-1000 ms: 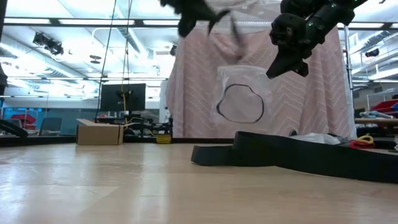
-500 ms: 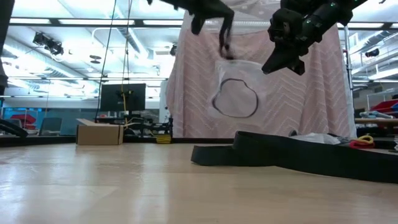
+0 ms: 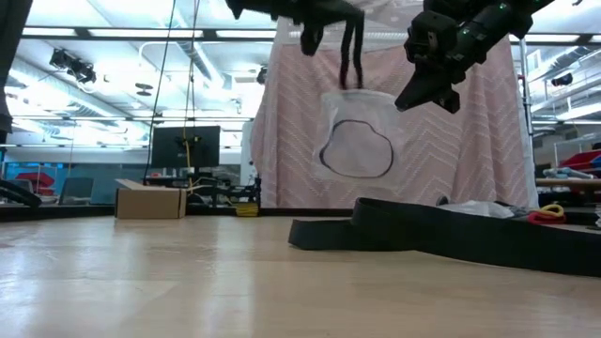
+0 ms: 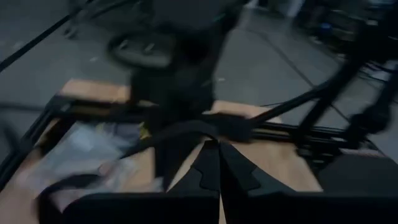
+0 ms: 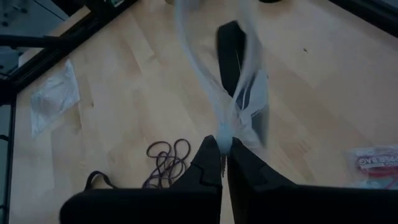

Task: Sort rubber bands
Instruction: Put the black rubber band into the transparent zip bag

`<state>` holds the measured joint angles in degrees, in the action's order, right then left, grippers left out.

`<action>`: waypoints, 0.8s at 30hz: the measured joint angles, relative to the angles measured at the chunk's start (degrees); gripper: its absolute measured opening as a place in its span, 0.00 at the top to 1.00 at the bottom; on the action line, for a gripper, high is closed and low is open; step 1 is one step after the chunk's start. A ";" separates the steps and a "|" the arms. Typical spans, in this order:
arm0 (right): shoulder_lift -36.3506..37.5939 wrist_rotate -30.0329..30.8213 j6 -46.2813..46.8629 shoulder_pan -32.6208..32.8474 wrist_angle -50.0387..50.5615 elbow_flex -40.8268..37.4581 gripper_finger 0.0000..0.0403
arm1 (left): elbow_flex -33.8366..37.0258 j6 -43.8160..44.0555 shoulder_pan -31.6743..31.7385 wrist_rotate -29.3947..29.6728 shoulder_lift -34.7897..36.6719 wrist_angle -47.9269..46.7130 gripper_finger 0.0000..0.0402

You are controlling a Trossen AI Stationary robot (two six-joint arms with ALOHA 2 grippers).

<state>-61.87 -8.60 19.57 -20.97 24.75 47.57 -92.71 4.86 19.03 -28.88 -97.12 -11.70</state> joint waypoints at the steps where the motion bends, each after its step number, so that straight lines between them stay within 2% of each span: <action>1: 0.00 0.00 -0.02 0.00 0.00 0.00 1.00 | -0.23 -0.18 -0.02 -0.41 0.09 0.07 1.00; 19: 0.00 -0.72 0.02 0.02 -0.30 0.00 1.00 | -0.57 -1.69 0.91 -0.68 -1.29 -2.17 1.00; 24: 0.00 -1.61 0.06 0.02 -0.85 0.00 1.00 | -0.57 -1.44 1.59 -11.48 -3.58 -3.42 1.00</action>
<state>-61.87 -10.21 19.64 -20.95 23.90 47.57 -93.27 3.43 20.61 -40.36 -100.70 -15.13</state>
